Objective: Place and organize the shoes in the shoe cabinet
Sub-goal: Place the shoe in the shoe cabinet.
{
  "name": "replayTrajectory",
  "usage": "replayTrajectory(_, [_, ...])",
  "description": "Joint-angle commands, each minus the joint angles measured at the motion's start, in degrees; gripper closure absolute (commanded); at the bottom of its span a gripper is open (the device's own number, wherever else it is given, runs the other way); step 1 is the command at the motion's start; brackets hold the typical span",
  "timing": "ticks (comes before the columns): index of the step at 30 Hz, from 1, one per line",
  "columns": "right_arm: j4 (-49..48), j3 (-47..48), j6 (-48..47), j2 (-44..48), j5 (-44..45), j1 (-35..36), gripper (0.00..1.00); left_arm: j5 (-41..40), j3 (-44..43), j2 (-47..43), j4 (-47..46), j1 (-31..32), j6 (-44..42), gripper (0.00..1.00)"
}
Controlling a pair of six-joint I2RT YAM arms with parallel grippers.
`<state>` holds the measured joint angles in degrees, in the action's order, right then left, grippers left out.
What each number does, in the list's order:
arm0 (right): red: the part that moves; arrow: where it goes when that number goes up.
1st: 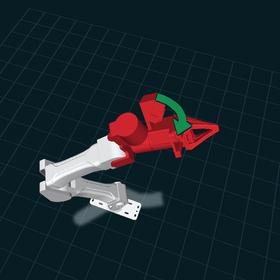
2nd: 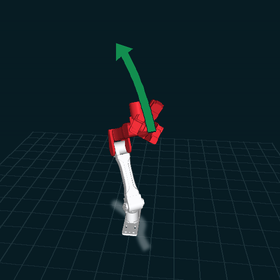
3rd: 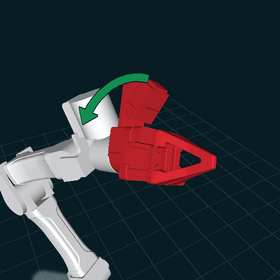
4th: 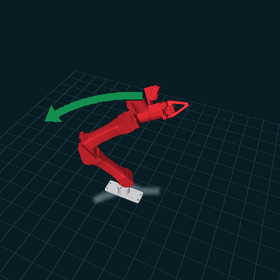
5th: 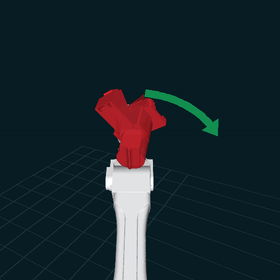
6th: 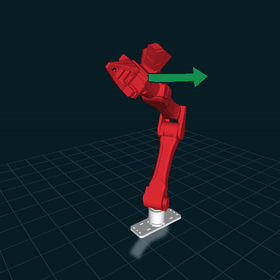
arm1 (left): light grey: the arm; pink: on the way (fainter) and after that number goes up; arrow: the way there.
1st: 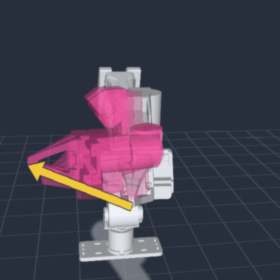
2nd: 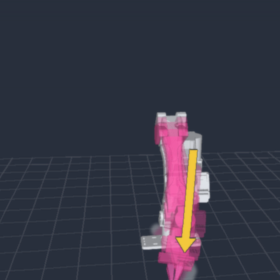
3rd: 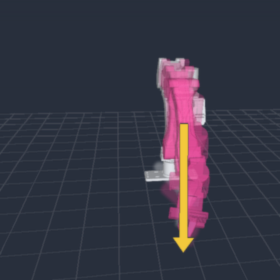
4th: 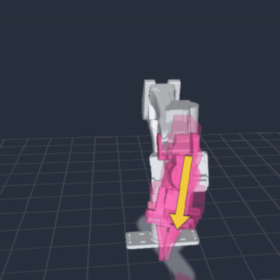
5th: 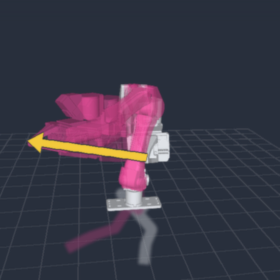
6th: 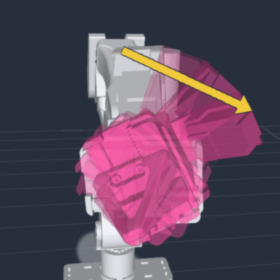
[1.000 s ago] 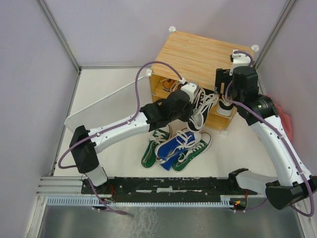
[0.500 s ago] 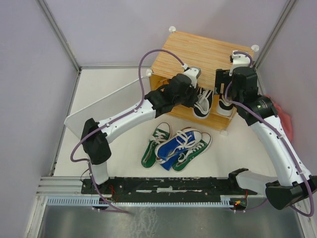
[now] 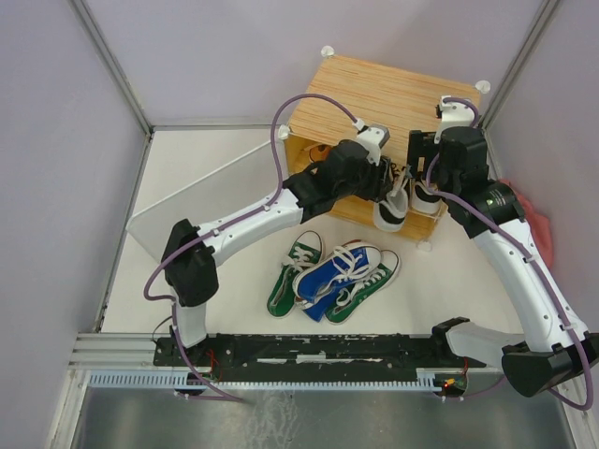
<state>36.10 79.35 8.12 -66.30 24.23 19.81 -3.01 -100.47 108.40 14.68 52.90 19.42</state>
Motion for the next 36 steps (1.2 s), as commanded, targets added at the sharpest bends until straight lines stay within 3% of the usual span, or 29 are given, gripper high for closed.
replayTrajectory(1, [-0.26,-0.33,0.23,1.40,0.12,-0.21,0.07,-3.06,3.76,-1.44,-9.52,-1.51,-2.50,0.40])
replayTrajectory(5, [-0.14,-0.49,0.21,1.48,0.19,-0.21,0.07,-3.33,7.13,-4.06,-10.27,-1.55,-3.16,0.00])
replayTrajectory(15, [-0.28,-0.93,0.31,1.39,-0.28,-0.21,0.07,-2.71,24.31,-16.81,-18.95,0.75,1.42,0.01])
replayTrajectory(26, [5.66,1.50,0.00,7.02,-7.80,0.70,0.12,-6.91,31.73,-30.90,-15.47,6.39,0.05,0.01])
replayTrajectory(33, [10.44,-0.01,0.75,9.63,-3.63,11.94,0.14,-13.94,28.67,-38.19,-10.17,7.63,-6.75,0.01])
replayTrajectory(36, [11.46,-1.71,1.97,9.98,-1.31,16.96,0.15,-20.52,27.52,-39.53,-9.81,7.60,-11.74,0.01])
